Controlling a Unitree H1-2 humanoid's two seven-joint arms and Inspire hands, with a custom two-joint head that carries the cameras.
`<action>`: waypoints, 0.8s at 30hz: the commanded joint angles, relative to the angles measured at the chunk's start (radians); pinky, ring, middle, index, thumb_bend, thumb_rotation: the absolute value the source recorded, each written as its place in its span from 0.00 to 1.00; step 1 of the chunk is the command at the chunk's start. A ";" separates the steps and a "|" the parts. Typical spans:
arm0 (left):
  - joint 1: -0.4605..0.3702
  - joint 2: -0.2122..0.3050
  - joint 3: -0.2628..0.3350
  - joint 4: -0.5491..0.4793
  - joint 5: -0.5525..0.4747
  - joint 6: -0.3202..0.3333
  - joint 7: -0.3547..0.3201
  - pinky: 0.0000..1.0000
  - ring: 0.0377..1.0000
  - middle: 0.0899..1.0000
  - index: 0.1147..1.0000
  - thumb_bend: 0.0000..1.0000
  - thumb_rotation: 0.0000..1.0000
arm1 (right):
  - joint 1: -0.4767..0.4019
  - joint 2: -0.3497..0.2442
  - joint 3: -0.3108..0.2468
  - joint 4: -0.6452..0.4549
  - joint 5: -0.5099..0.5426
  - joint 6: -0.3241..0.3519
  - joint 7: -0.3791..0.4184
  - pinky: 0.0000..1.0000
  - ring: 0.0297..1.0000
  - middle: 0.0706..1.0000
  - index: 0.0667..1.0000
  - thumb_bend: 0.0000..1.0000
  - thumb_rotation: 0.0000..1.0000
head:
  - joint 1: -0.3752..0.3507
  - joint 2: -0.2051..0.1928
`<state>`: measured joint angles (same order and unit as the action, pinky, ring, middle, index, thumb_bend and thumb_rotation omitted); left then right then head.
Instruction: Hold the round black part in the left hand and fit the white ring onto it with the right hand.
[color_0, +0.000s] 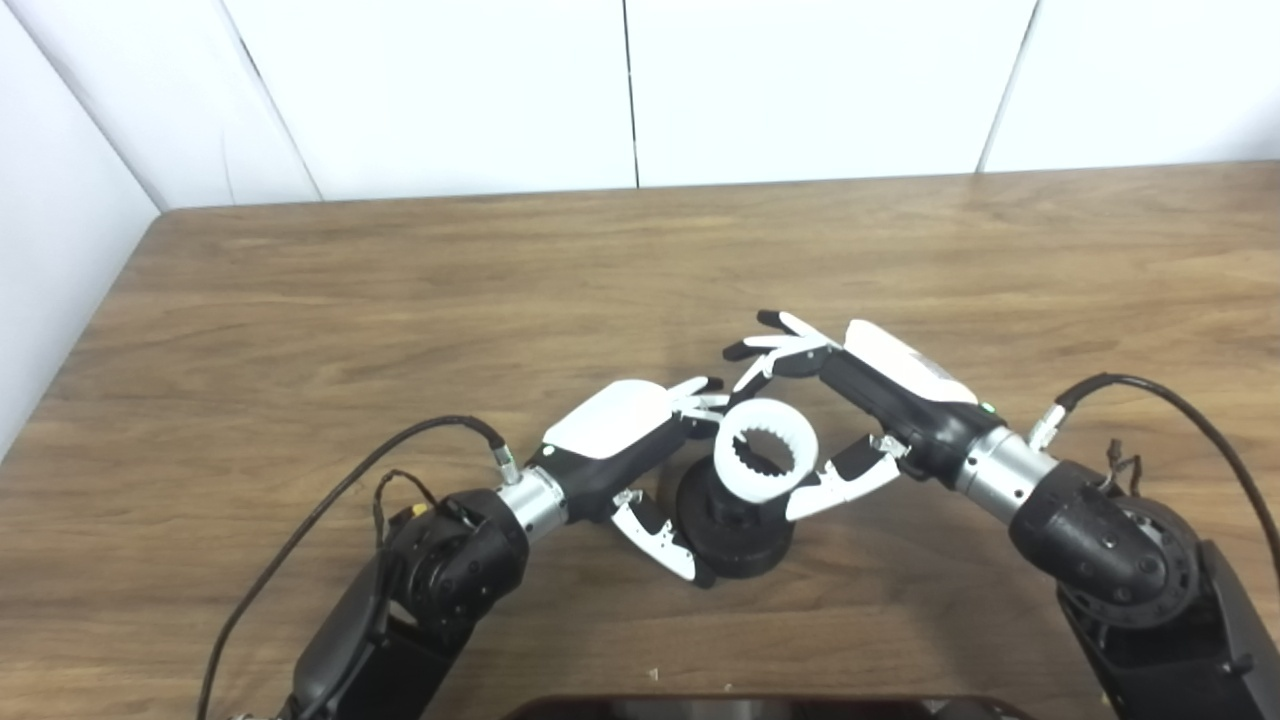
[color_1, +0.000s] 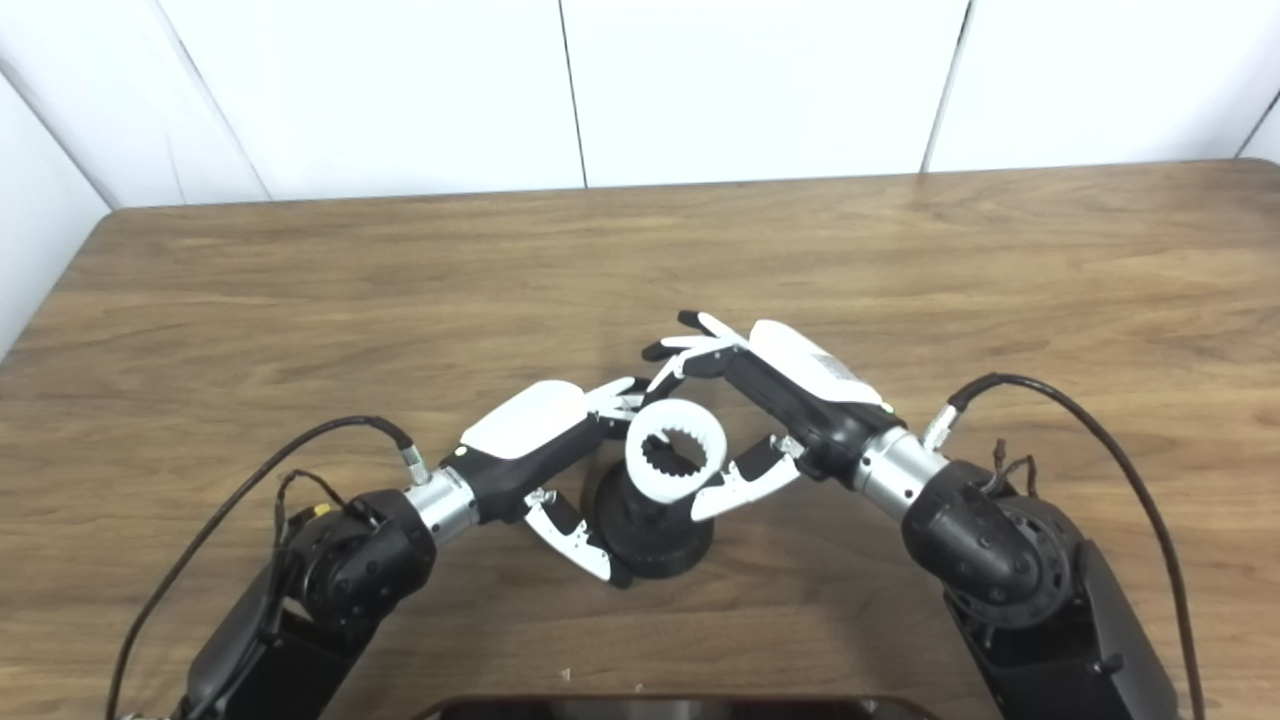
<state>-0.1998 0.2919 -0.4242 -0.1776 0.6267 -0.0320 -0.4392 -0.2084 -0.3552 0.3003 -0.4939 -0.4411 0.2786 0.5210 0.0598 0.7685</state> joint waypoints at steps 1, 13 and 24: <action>-0.014 0.007 -0.007 -0.002 0.001 0.002 -0.012 0.87 0.99 0.91 0.61 0.89 0.23 | -0.023 0.002 -0.005 -0.013 0.012 -0.036 -0.016 0.95 1.00 0.85 0.45 0.52 0.16 | 0.001 0.001; -0.011 0.009 -0.008 -0.009 0.003 0.009 -0.012 0.88 0.99 0.91 0.61 0.89 0.23 | -0.009 0.006 0.007 -0.015 0.013 -0.033 -0.015 0.93 1.00 0.86 0.46 0.52 0.16 | 0.006 0.003; -0.016 0.002 -0.017 -0.009 0.014 0.024 -0.017 0.89 0.99 0.91 0.61 0.89 0.24 | 0.005 0.014 0.015 -0.011 0.004 -0.030 -0.018 0.94 1.00 0.86 0.45 0.52 0.16 | 0.008 0.006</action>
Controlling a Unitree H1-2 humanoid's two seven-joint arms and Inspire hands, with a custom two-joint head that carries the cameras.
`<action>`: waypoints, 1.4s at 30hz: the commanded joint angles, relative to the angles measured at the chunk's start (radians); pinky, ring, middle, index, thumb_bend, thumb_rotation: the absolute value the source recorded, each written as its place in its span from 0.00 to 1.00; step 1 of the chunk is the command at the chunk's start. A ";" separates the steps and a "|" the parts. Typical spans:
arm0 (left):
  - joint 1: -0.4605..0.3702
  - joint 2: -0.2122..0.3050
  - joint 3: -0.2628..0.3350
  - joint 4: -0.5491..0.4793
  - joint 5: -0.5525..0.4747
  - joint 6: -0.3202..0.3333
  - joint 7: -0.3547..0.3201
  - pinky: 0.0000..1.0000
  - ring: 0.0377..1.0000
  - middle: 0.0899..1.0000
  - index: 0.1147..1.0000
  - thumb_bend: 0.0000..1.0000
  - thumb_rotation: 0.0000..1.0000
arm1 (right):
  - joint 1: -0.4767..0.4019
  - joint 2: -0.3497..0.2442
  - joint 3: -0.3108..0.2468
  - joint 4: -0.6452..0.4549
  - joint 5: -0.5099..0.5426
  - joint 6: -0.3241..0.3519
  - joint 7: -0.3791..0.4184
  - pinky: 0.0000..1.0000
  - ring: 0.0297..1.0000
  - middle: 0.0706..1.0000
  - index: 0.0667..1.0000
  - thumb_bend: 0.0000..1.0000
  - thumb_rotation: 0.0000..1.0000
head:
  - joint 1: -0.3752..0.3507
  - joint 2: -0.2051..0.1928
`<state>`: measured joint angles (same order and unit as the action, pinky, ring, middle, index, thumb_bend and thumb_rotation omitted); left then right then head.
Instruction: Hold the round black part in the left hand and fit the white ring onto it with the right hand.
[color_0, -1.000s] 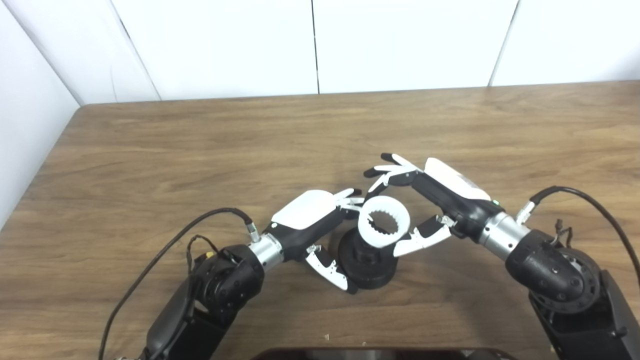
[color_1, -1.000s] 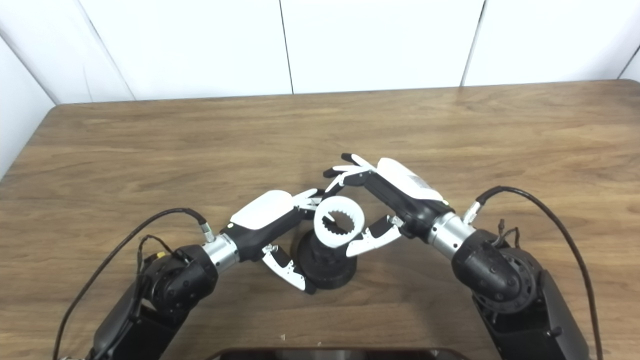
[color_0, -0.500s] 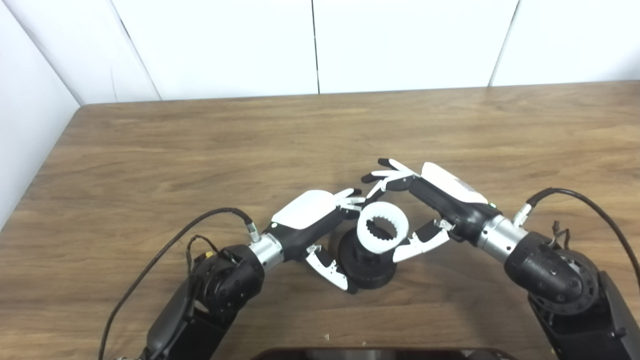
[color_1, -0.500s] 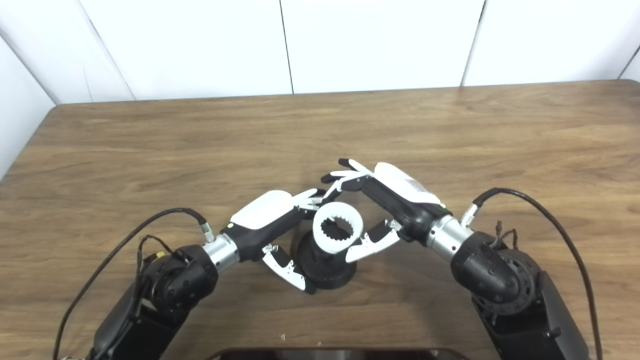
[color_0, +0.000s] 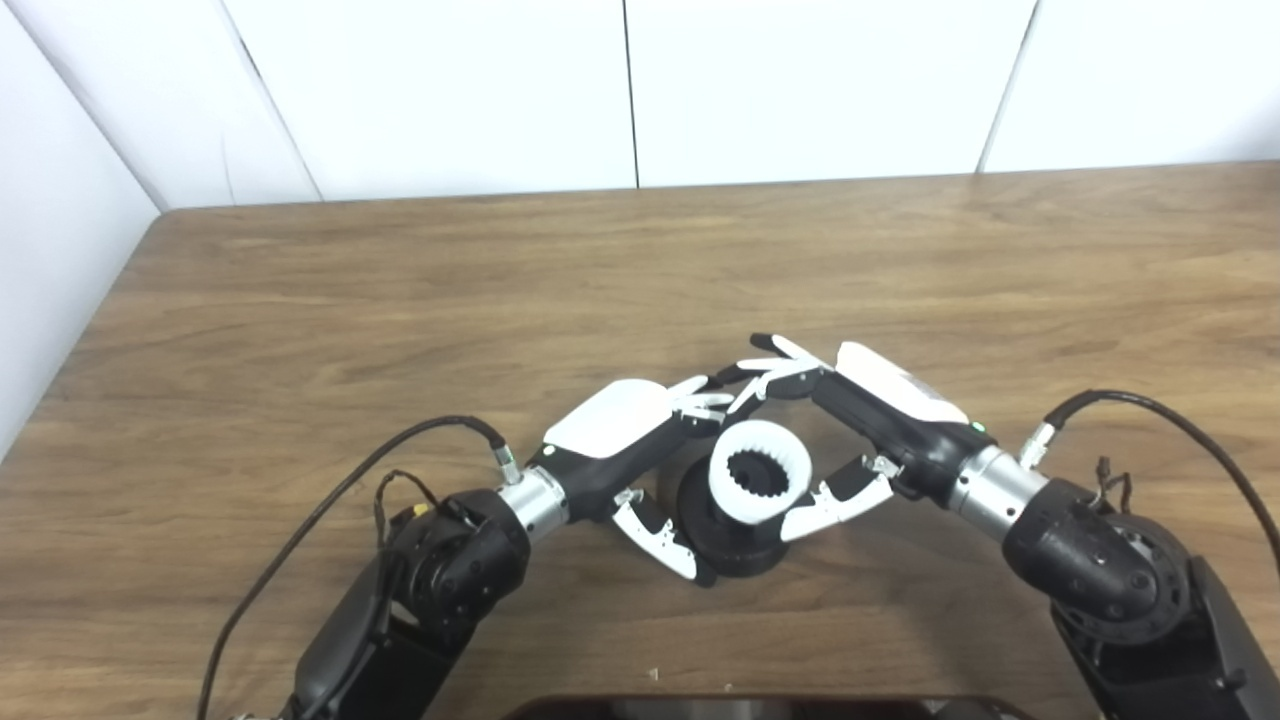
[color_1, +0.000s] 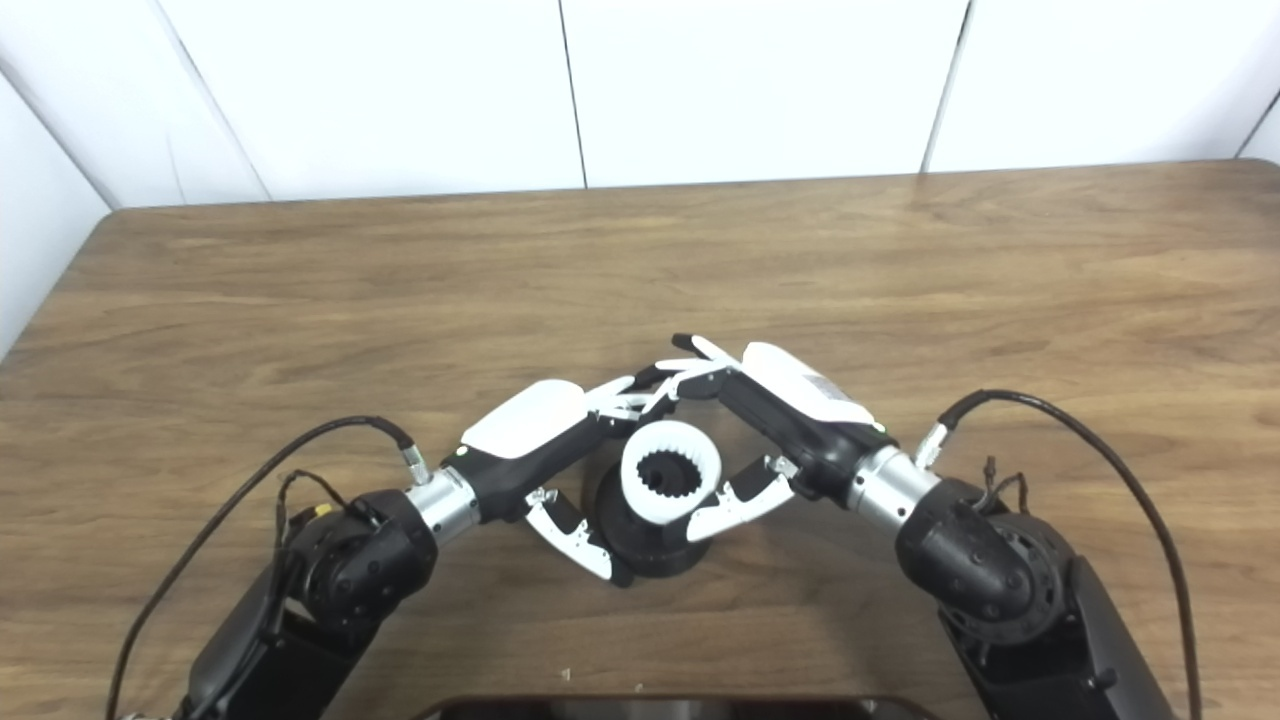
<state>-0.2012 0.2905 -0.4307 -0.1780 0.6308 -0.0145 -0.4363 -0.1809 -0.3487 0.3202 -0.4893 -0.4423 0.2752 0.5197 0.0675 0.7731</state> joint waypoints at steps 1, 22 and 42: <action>-0.015 0.004 -0.012 -0.010 0.010 0.010 -0.022 0.88 0.99 0.91 0.61 0.89 0.25 | -0.021 0.009 -0.004 -0.014 0.004 -0.029 -0.019 0.94 1.00 0.86 0.45 0.52 0.16 | 0.000 0.001; -0.010 0.000 -0.020 -0.029 0.003 0.022 -0.028 0.87 1.00 0.92 0.62 0.88 0.24 | -0.010 0.036 0.015 0.009 -0.018 -0.028 -0.038 0.95 1.00 0.86 0.46 0.52 0.16 | 0.015 -0.001; 0.001 0.001 -0.020 -0.050 -0.012 0.027 -0.029 0.87 1.00 0.92 0.62 0.88 0.21 | -0.014 0.034 0.003 0.029 -0.007 -0.029 -0.039 0.95 1.00 0.86 0.46 0.52 0.16 | 0.019 0.010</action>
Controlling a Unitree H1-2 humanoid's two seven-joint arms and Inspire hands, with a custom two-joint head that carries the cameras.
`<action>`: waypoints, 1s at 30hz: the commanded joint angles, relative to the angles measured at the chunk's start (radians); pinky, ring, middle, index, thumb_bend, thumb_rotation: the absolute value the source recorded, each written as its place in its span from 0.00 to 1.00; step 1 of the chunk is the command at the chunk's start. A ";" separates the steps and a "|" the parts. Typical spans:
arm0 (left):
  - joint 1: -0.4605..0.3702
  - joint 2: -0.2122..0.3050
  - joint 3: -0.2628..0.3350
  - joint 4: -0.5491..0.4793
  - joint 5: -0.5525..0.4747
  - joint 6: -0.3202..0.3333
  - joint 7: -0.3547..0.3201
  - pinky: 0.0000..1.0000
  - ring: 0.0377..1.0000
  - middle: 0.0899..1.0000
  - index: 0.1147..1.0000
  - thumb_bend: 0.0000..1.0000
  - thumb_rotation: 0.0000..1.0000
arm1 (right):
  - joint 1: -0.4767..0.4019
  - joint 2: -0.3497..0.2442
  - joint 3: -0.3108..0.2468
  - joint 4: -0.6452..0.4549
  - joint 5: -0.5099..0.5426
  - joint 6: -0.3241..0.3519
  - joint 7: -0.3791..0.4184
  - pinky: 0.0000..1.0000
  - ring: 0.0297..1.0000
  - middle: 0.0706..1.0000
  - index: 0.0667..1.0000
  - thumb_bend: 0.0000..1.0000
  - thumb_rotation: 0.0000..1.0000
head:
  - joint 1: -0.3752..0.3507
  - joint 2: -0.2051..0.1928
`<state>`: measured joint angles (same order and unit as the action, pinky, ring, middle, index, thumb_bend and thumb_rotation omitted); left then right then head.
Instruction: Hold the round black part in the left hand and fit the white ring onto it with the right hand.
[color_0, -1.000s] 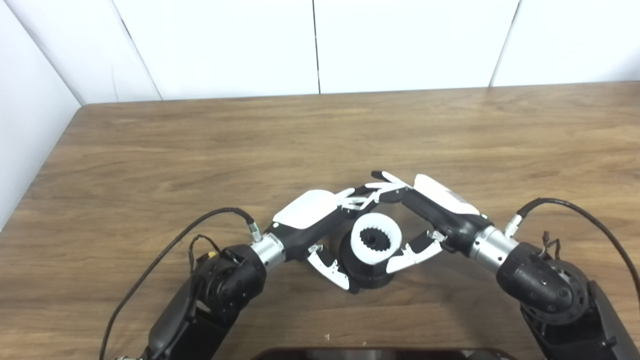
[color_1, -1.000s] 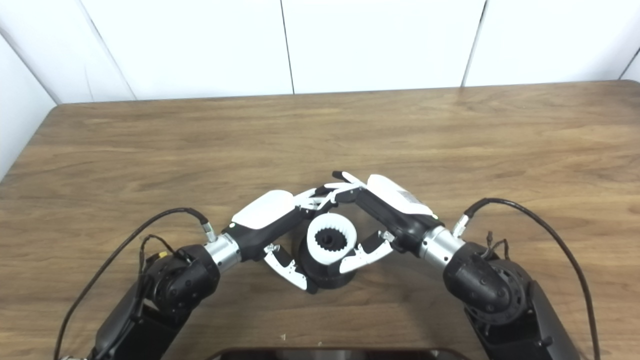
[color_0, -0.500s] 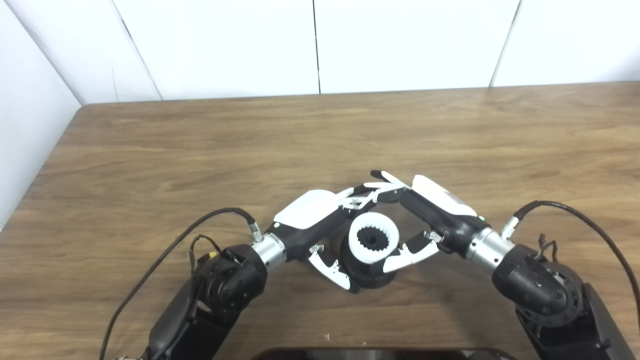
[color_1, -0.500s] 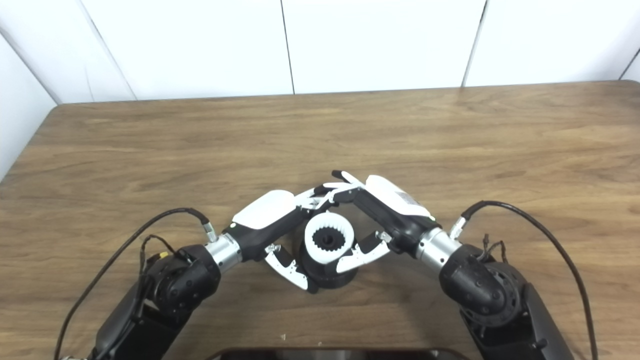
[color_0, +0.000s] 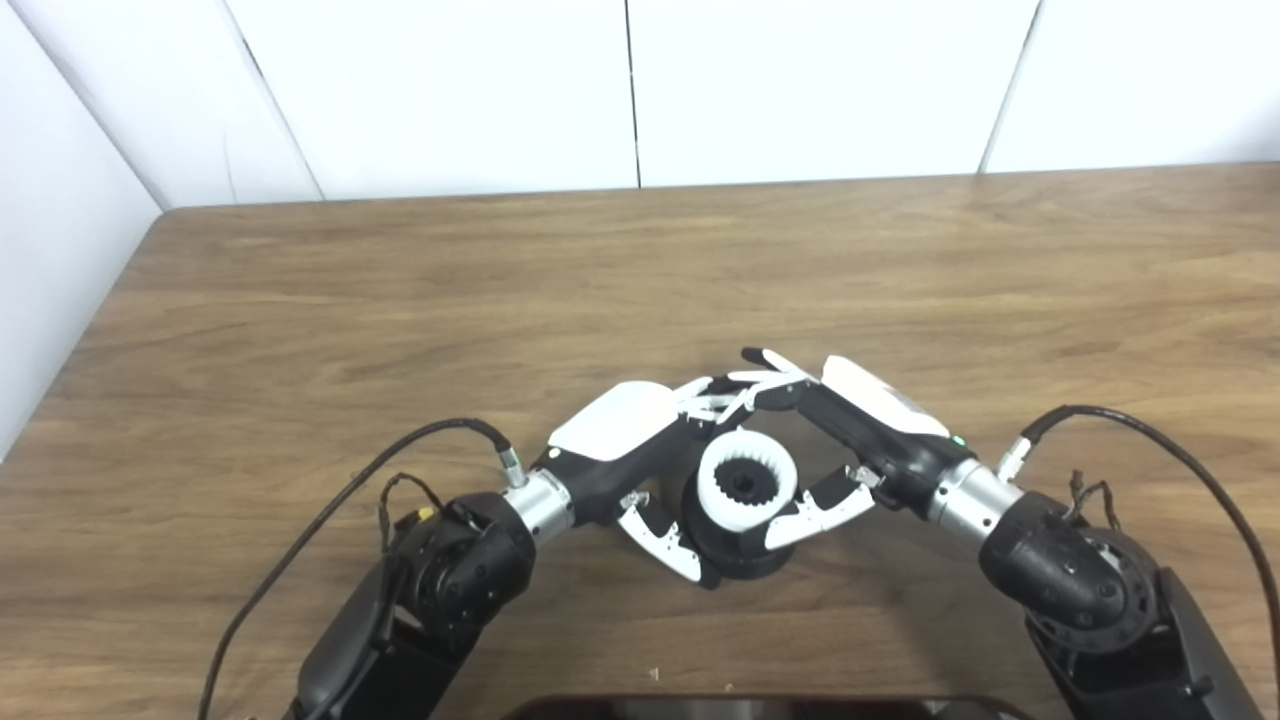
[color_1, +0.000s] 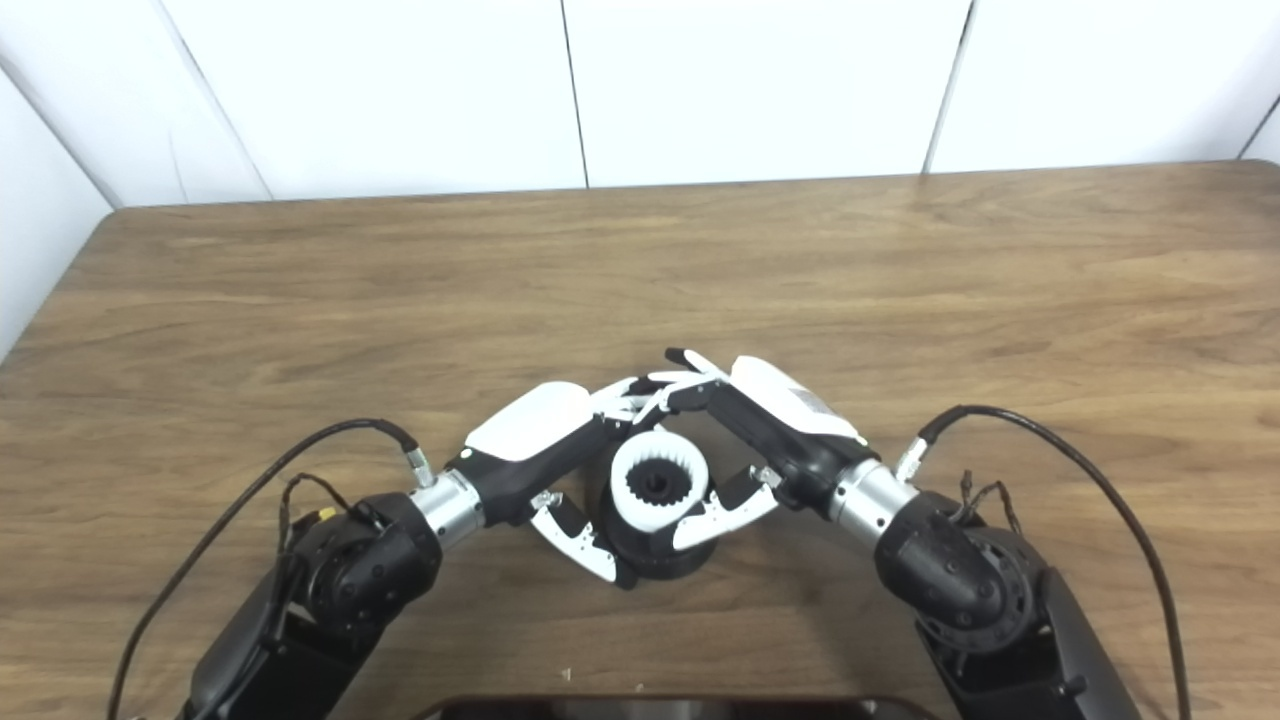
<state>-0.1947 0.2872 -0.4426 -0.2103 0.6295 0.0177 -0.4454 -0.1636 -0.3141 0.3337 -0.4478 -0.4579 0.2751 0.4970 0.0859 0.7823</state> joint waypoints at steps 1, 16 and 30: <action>-0.006 0.004 -0.008 -0.019 -0.013 -0.003 -0.021 0.87 1.00 0.92 0.62 0.88 0.21 | -0.031 -0.002 -0.011 -0.011 0.010 -0.030 -0.015 0.95 1.00 0.86 0.46 0.52 0.16 | 0.001 0.001; -0.009 0.012 -0.005 -0.035 -0.020 0.018 -0.036 0.88 1.00 0.92 0.62 0.88 0.21 | -0.024 -0.010 -0.012 0.012 0.006 -0.041 -0.020 0.91 0.99 0.85 0.46 0.52 0.17 | 0.002 0.002; -0.004 0.009 -0.002 -0.023 -0.015 -0.002 -0.022 0.92 1.00 0.91 0.61 0.88 0.23 | -0.025 -0.019 -0.023 0.017 0.024 -0.055 -0.020 0.88 0.99 0.86 0.66 0.88 0.48 | 0.002 -0.001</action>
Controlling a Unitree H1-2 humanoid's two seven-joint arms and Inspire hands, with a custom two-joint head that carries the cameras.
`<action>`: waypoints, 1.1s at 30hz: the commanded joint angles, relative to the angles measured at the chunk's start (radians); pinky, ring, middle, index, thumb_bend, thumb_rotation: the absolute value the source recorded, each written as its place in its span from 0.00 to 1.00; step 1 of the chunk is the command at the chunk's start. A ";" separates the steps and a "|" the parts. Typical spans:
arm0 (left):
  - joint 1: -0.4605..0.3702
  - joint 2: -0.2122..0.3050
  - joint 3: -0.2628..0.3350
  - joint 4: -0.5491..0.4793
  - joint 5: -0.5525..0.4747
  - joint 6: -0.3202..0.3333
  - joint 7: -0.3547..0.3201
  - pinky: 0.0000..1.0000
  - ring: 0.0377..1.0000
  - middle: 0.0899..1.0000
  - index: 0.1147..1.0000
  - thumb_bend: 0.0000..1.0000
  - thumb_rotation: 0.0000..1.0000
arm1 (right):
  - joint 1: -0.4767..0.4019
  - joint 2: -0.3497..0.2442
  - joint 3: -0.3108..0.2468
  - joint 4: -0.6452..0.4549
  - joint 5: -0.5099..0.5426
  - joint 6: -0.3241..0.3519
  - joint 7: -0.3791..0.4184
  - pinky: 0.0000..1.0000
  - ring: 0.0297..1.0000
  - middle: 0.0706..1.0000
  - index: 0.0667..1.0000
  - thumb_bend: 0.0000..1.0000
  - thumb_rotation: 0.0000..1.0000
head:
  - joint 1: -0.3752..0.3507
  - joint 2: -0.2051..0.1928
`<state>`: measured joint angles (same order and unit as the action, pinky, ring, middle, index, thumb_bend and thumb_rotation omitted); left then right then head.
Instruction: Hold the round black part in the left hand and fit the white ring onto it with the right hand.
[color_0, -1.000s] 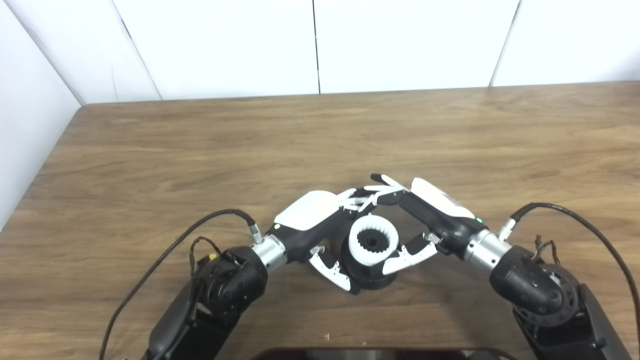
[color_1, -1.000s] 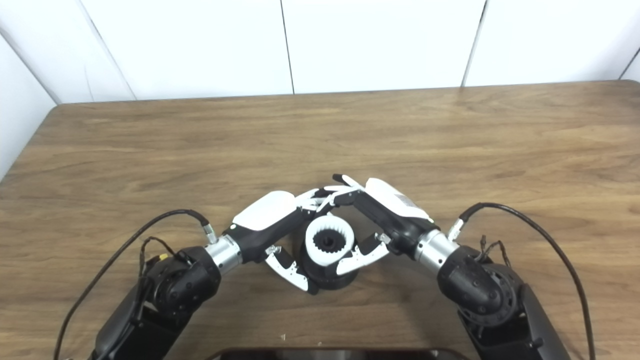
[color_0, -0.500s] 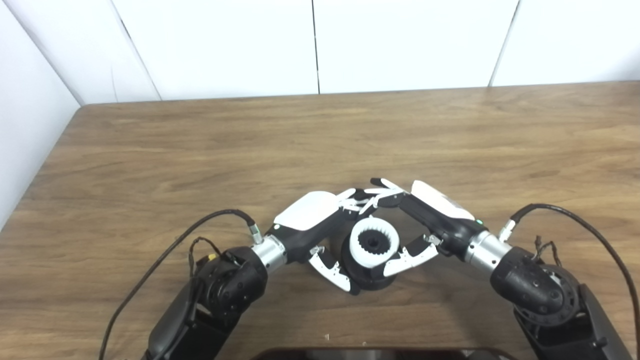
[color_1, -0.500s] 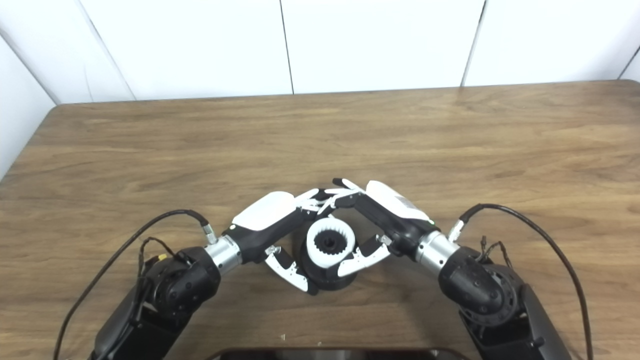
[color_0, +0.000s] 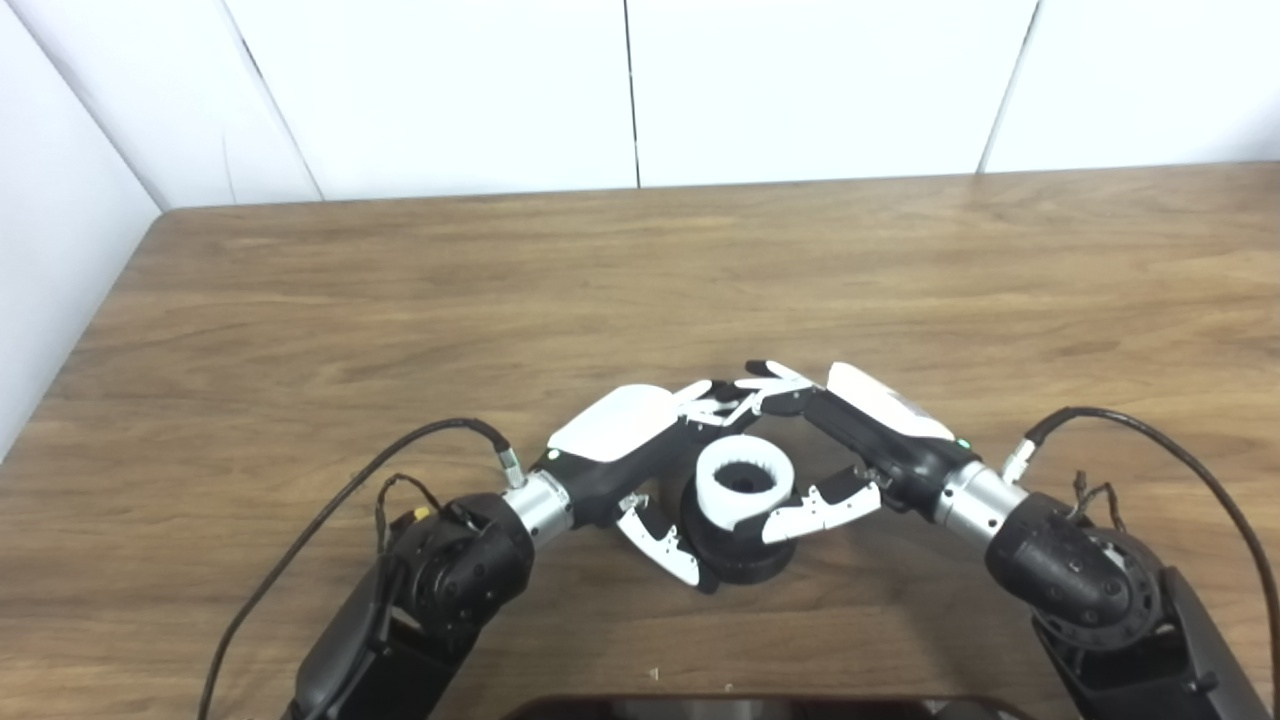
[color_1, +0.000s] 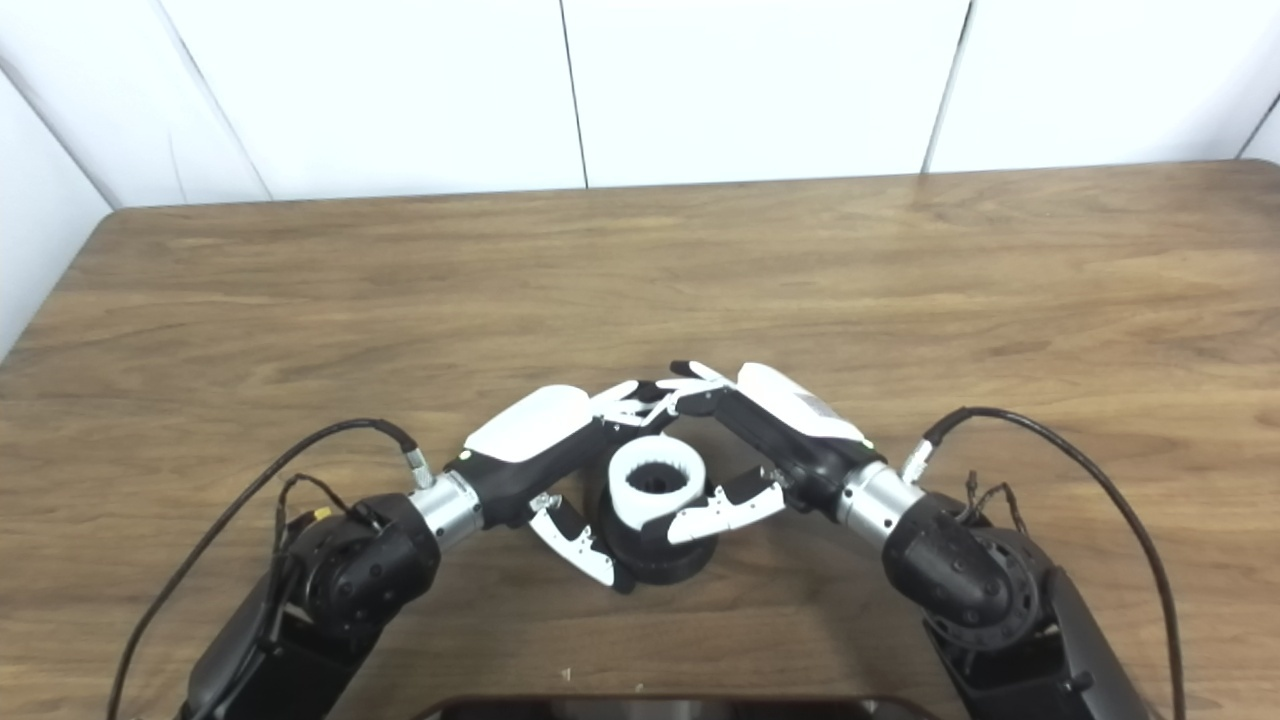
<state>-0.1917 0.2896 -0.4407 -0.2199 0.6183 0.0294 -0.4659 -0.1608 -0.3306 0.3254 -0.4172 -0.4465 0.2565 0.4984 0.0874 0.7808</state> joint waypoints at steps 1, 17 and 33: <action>-0.007 0.007 -0.004 -0.013 -0.003 -0.014 -0.001 0.91 1.00 0.91 0.62 0.88 0.23 | -0.028 -0.003 -0.015 -0.013 0.013 -0.037 -0.021 0.88 0.99 0.86 0.66 0.88 0.49 | 0.001 0.000; -0.005 0.015 0.007 -0.004 0.005 -0.012 0.003 0.92 1.00 0.92 0.64 0.93 0.27 | -0.035 0.001 -0.028 -0.007 0.021 -0.028 -0.027 0.87 0.98 0.89 0.66 0.92 0.52 | 0.002 -0.003; -0.007 0.040 0.069 -0.009 -0.002 -0.005 0.015 0.91 0.99 0.91 0.70 0.96 0.27 | -0.044 -0.003 -0.056 -0.008 0.021 -0.016 -0.030 0.86 0.97 0.88 0.67 0.92 0.54 | 0.004 -0.006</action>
<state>-0.1819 0.3106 -0.3927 -0.2138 0.6193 0.0223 -0.4654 -0.1641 -0.3318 0.2841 -0.4097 -0.4360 0.2572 0.4876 0.0905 0.7747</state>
